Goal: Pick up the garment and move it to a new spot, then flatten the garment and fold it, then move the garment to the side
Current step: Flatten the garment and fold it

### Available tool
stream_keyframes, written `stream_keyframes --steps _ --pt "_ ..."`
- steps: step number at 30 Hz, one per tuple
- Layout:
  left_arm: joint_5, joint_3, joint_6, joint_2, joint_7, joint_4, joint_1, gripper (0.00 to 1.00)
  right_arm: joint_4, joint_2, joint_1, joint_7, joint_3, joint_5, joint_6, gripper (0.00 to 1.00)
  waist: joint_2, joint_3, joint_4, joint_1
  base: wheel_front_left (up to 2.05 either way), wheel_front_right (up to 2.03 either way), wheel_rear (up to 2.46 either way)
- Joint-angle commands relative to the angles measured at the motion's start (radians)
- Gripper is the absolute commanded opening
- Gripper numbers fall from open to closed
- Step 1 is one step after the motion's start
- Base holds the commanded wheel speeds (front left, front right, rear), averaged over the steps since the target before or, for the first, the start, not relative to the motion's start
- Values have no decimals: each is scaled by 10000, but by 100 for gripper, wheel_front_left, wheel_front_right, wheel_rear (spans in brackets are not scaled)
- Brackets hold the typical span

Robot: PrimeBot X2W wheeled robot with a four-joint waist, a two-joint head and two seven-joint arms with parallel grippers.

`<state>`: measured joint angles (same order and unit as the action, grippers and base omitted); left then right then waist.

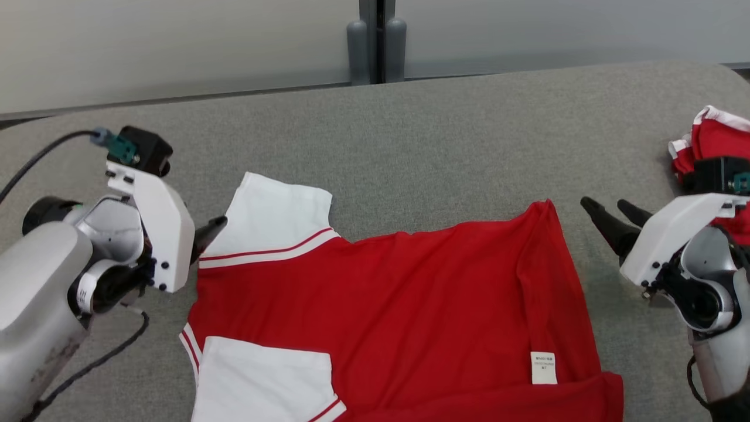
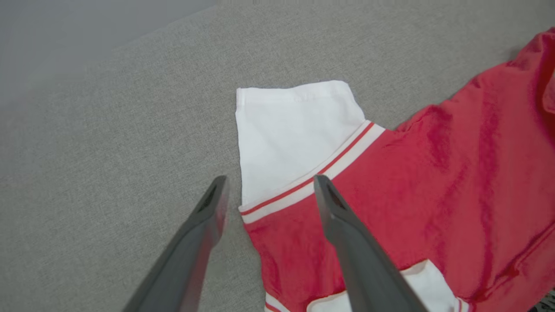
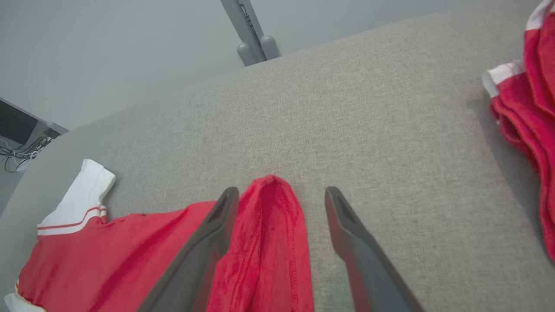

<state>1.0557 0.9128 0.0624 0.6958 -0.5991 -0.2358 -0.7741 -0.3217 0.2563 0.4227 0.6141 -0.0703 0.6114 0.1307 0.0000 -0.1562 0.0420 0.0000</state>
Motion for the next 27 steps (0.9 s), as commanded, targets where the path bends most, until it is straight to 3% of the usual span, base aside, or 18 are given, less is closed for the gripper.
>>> stream_keyframes --steps 1,8,15,27 --pt "-137 29 -197 -184 -91 -369 -495 100 -340 59 468 -202 -135 -47 0 100 0 -626 -39 0 0 0 0" --pt "-249 148 -1006 -1032 -409 -1939 -1844 100 -1857 18 1992 -689 -1132 274 0 100 0 -1451 -33 0 0 0 0" --pt "-433 281 -1400 -1470 -410 -3117 -2575 100 -2613 63 2708 -770 -2071 792 0 100 0 -1917 126 0 0 0 0" --pt "-280 260 -1758 -1909 -228 -5281 -3243 100 -2247 218 3262 -967 -4311 1995 0 100 0 -2629 1002 0 0 0 0"
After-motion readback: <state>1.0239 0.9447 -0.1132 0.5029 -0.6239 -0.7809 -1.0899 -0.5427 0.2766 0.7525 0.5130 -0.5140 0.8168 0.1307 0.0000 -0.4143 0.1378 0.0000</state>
